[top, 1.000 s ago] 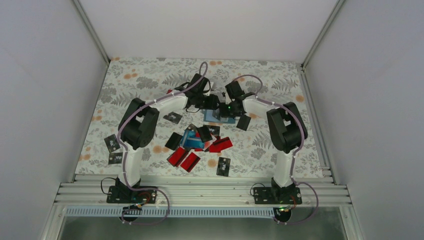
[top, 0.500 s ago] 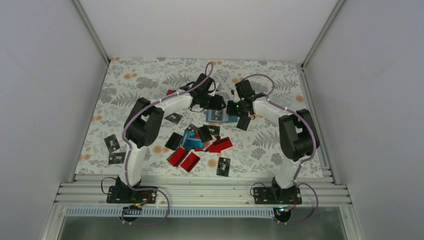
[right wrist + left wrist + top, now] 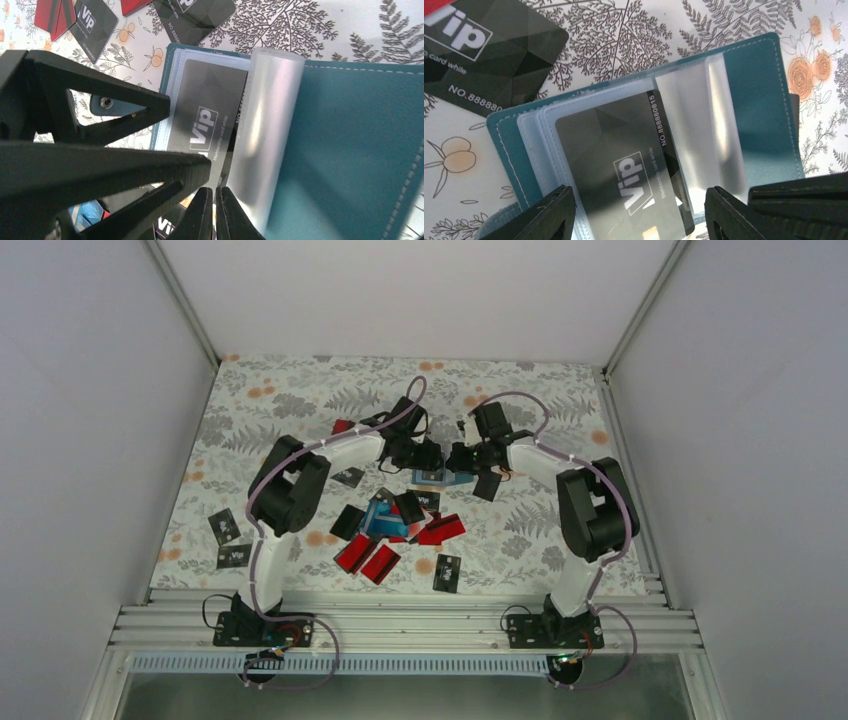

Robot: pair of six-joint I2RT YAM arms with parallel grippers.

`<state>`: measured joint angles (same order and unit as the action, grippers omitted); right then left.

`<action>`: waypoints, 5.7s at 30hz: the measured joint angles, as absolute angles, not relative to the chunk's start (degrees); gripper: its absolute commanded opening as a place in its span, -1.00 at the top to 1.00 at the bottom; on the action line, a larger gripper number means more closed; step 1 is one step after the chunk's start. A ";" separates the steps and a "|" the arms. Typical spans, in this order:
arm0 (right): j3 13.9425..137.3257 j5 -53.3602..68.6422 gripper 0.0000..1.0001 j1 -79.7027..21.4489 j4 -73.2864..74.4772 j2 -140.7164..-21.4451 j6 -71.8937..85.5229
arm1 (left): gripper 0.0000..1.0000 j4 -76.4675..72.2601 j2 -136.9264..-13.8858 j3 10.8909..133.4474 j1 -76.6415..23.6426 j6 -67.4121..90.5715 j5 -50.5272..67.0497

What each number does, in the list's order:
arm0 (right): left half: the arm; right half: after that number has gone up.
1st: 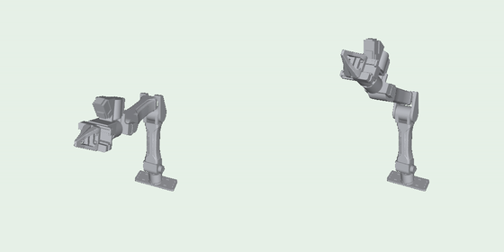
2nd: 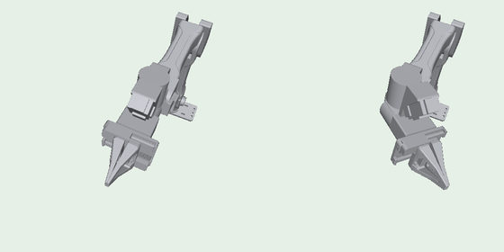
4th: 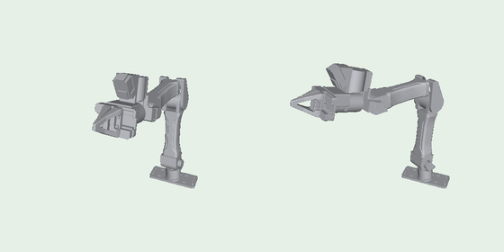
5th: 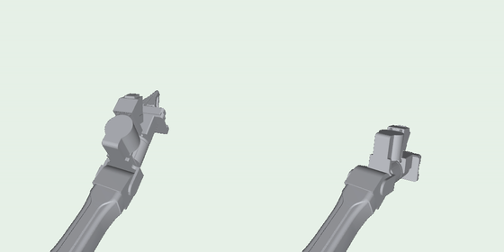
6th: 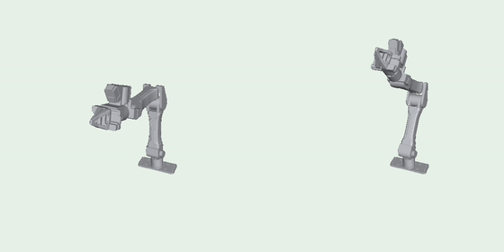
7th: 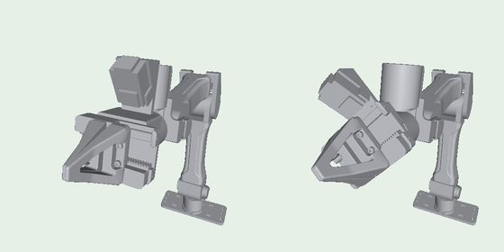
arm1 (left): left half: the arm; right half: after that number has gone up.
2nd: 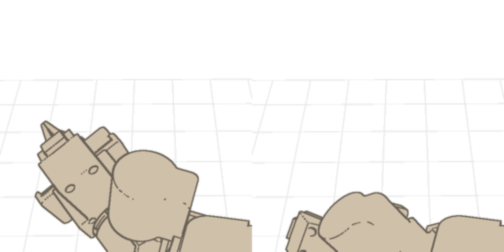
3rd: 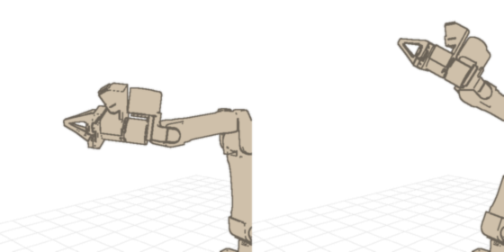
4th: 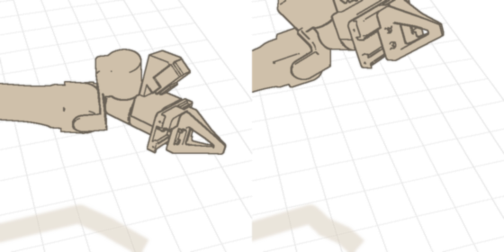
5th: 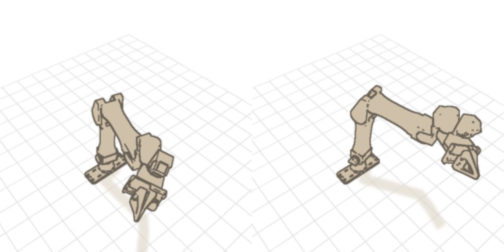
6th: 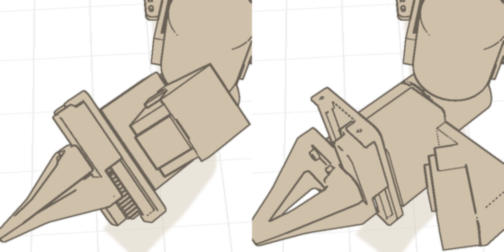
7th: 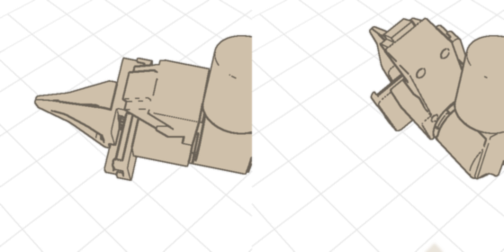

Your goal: Put the credit cards into the card holder

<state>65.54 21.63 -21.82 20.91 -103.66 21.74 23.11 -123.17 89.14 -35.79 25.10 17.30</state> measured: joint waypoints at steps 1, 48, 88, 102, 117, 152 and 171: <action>65.71 22.06 0.91 -21.82 20.60 -104.09 21.74 | -0.31 23.11 -123.17 88.92 -35.79 25.06 17.32; 65.98 21.45 0.91 -20.93 17.10 -111.53 23.90 | 0.36 11.09 -123.48 84.38 -34.30 31.83 33.21; 49.84 14.85 0.78 -14.09 22.11 -81.89 27.14 | 0.58 61.04 -150.26 142.82 -47.64 23.18 -17.69; 47.05 13.34 0.70 -12.88 22.96 -66.89 29.78 | -0.38 55.46 -151.48 142.19 -51.24 22.83 -6.87; 54.39 16.91 0.75 -13.08 21.89 -67.24 31.90 | -0.21 43.97 -132.18 127.13 -47.92 20.36 0.16; 73.14 21.82 0.74 -22.61 20.14 -106.15 22.48 | 0.18 21.50 -123.11 88.12 -32.29 20.86 9.04; 82.24 11.92 0.38 -27.07 27.55 -114.61 19.03 | 0.95 15.18 -116.95 81.84 -32.32 19.49 12.56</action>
<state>82.24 11.92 -27.07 27.55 -114.61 19.03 15.18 -116.95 81.84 -32.32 19.49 12.56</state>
